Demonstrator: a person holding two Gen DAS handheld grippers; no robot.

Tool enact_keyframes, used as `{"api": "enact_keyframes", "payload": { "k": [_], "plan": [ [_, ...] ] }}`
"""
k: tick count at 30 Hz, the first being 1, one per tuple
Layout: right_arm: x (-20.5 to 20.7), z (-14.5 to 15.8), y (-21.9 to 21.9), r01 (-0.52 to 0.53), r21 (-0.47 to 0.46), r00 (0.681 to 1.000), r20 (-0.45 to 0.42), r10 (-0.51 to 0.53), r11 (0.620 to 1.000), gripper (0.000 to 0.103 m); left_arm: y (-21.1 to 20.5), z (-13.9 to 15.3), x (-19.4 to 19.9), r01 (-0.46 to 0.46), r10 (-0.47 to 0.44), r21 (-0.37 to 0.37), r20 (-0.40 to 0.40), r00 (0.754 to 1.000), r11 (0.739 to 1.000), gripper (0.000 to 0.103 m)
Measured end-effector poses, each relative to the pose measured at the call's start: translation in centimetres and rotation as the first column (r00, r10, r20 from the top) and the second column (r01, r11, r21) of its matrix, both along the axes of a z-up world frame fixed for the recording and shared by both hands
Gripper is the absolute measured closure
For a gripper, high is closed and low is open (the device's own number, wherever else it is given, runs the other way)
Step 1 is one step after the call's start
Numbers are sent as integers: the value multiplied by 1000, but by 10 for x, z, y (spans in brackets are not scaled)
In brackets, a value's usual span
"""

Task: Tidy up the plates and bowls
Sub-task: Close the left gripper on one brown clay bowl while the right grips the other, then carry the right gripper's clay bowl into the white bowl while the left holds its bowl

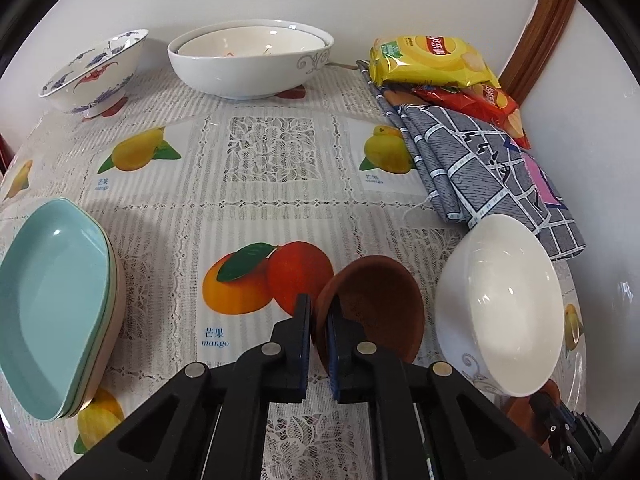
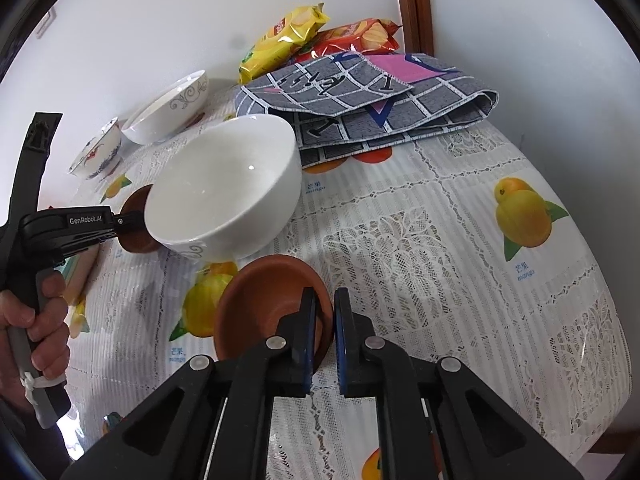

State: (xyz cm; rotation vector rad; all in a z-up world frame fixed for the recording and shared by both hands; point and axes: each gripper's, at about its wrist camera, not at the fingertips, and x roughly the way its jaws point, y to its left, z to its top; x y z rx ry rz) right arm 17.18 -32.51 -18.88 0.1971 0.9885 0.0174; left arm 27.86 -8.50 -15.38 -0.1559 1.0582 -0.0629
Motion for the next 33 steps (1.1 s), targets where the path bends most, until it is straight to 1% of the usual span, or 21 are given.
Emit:
{"api": "enact_keyframes", "payload": {
  "k": [7,10,17,21,28,33],
  "plan": [
    [-3,9,1,4,-20,1000,21,-4,1000,94,0,12,-10,14,-14,7,22,1000,1000,95],
    [-4,17,1,9,-18,999,35,-9,1000,94,3,23,-16,12,-12,12,48,999,1000,95],
    [-8,44,1,18,-28,997,76,-16,999,94,10,49,-33,6,-7,9,109,994,1000,95],
    [-8,65,2,24,-43,994,107,-19,999,94,12,59,-44,3,-2,-10,123,992,1000,95],
    [-13,95,6,41,-31,987,158,-36,999,94,14,77,-62,14,-15,11,147,989,1000,95],
    [-21,107,15,42,-22,983,177,-38,999,94,21,90,-76,22,-26,28,165,986,999,95]
  ]
}}
